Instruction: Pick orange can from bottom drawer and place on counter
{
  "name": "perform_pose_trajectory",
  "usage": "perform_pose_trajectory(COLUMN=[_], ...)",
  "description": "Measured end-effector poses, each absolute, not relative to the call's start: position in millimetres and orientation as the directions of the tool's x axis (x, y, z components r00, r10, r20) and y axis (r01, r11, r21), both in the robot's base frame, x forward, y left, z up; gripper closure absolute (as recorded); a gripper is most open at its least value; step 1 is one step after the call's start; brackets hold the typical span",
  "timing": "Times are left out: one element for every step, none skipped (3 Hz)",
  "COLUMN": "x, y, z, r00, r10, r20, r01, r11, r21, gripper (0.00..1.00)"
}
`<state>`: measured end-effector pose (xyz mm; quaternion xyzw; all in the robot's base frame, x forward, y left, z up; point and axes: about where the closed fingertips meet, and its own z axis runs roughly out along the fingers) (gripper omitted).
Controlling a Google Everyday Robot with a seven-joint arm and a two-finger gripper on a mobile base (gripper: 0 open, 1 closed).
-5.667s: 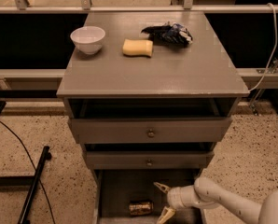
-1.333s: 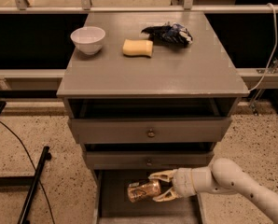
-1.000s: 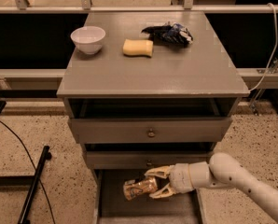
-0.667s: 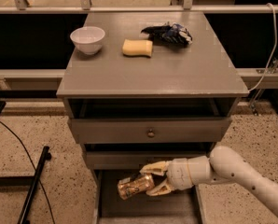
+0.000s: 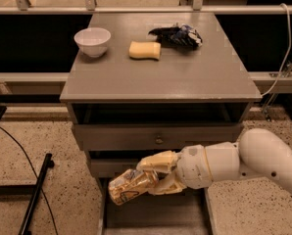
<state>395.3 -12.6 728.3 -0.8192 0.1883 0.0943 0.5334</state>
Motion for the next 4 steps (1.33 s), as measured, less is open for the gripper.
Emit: perform_pose_trajectory(x=[415,465,510,564], y=[-10,-10,-17,-45], z=[795,859,893,925], r00=[0.924,0.893,0.850,0.733], r10=[-0.259,-0.353,-0.376,-0.468], r20=[-0.281,-0.278,-0.370,-0.494], r01=[-0.366,-0.404,-0.491,-0.625], r11=[-0.383,-0.362,-0.310,-0.179], r21=[-0.848,-0.840,-0.814,-0.759], gripper=[1.00,1.00,1.00,1.00])
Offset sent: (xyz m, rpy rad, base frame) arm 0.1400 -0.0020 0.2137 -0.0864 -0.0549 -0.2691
